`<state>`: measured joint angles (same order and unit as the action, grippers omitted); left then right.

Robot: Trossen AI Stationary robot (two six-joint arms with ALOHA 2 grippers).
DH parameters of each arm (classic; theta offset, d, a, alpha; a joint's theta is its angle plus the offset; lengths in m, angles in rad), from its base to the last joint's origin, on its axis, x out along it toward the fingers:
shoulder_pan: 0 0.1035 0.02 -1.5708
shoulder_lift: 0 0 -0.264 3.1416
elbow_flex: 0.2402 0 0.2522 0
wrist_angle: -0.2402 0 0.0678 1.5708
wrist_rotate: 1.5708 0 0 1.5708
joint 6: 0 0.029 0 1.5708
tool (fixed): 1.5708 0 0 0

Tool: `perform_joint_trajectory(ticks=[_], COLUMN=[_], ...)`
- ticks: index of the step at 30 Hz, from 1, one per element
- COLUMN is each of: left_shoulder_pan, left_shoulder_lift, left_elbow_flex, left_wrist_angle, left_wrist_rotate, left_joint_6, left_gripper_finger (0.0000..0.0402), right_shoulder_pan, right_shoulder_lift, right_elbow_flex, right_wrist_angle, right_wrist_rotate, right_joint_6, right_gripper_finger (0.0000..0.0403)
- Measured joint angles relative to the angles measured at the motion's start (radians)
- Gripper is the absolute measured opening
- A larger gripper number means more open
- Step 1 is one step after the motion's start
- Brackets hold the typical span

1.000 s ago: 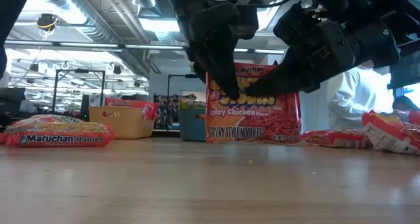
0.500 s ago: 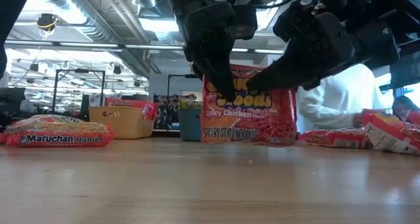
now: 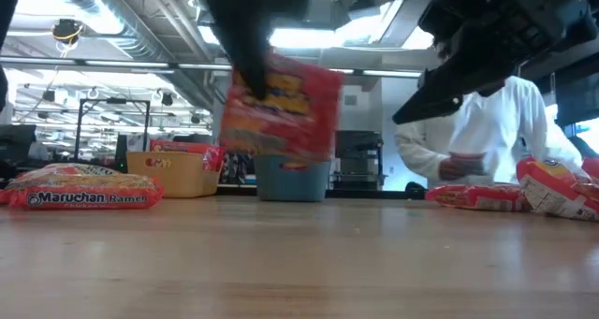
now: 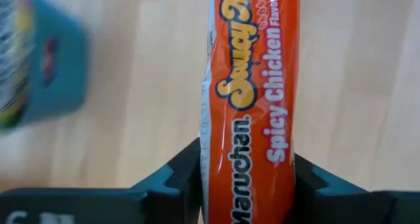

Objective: Sort Maruchan noodles
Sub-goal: Put the orange noodle pack into the yellow bin

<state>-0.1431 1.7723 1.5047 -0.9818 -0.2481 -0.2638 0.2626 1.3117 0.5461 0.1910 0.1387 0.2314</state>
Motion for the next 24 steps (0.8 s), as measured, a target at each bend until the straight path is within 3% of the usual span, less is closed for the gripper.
perform_joint_trajectory(ticks=[6,12,19,24], left_shoulder_pan=[0.041,0.137,0.353,0.537], left_shoulder_lift=[-0.131,-0.276,-0.434,-0.462], left_elbow_flex=[0.0,-0.043,-0.206,-0.269], left_wrist_angle=[-0.2,-0.289,-0.283,-0.25], left_wrist_rotate=[-0.126,-0.159,-0.167,-0.169], left_joint_6=[-0.071,-0.092,0.017,0.129], left_gripper_finger=[0.0131,0.0131,0.0131,0.0131], right_shoulder_pan=[0.0,0.0,-0.001,-0.001], right_shoulder_lift=[-0.007,0.003,0.016,0.016], right_elbow_flex=[0.0,0.0,0.0,0.0], right_wrist_angle=[-0.007,-0.013,-0.005,0.011], right_wrist_rotate=[0.001,0.038,0.064,0.083], right_joint_6=[0.0,-0.001,-0.027,-0.065], right_gripper_finger=[0.0253,0.0253,0.0253,0.0253])
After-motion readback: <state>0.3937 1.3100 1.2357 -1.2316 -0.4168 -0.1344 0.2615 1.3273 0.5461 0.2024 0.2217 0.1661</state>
